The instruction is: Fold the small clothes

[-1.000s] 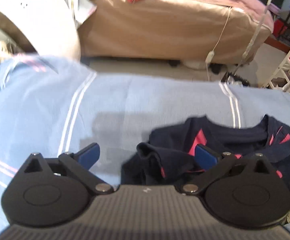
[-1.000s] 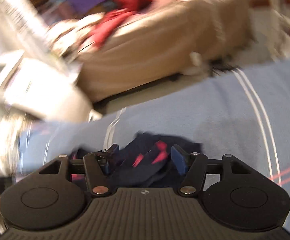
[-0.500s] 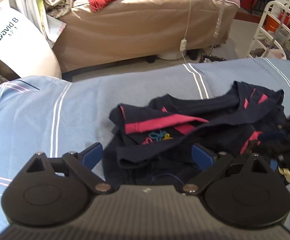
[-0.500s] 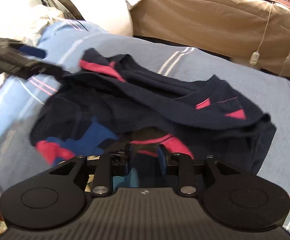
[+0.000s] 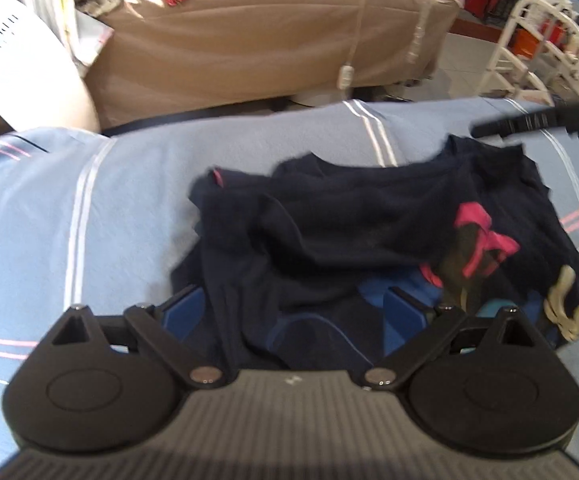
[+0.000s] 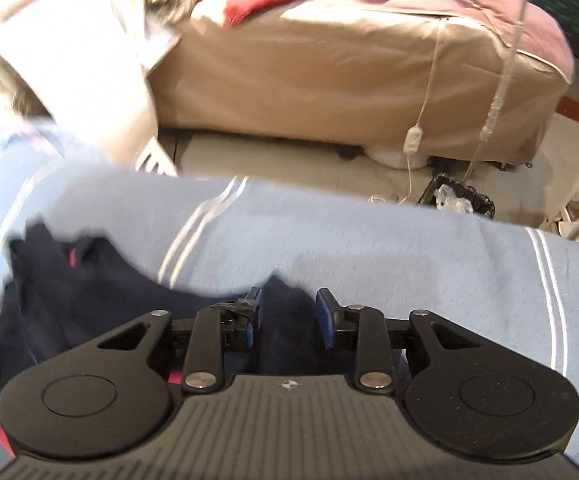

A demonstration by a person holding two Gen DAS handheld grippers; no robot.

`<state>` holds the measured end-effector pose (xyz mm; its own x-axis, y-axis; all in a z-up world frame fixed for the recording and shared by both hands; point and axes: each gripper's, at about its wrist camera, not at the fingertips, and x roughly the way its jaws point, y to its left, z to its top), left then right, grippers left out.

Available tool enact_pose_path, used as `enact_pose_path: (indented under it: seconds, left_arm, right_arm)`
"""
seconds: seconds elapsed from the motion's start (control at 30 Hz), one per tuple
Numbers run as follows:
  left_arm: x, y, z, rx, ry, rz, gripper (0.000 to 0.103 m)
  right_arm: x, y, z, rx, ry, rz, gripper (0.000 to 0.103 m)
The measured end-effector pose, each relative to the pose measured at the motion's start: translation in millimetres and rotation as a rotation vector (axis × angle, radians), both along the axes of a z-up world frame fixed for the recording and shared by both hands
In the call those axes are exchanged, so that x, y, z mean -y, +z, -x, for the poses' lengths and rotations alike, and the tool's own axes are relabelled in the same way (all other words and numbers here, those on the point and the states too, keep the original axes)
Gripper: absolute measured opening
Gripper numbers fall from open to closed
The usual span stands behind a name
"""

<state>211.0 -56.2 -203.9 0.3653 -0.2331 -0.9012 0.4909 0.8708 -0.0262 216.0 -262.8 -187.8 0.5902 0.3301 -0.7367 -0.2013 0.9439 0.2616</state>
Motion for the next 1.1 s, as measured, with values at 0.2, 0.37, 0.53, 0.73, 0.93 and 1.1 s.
enact_pose_path:
  seconds: [0.2,0.37,0.53,0.73,0.93,1.1]
  left_arm:
    - [26,-20,-2,0.005,-0.125,-0.019,0.097]
    - [46,-47,-44,0.075,-0.130,-0.126,0.090]
    - [39,-52,-90,0.153,-0.047,-0.181,0.101]
    - [4,-14,-81,0.186,0.066,-0.121,0.100]
    - [-4,18,10,0.101,0.076,0.088,0.100]
    - [52,0,109,-0.018,0.075,0.197,0.100]
  right_arm:
    - [-5,8,41,0.006,0.125,-0.052,0.053]
    - [-23,-12,58,-0.045,0.254,0.031,0.053]
    - [-13,-22,33,-0.041,0.164,0.136,0.054]
    - [12,2,32,0.009,0.072,0.054,0.103]
    - [50,11,58,-0.018,0.081,0.079,0.103]
    - [73,4,60,-0.056,0.158,0.027,0.103]
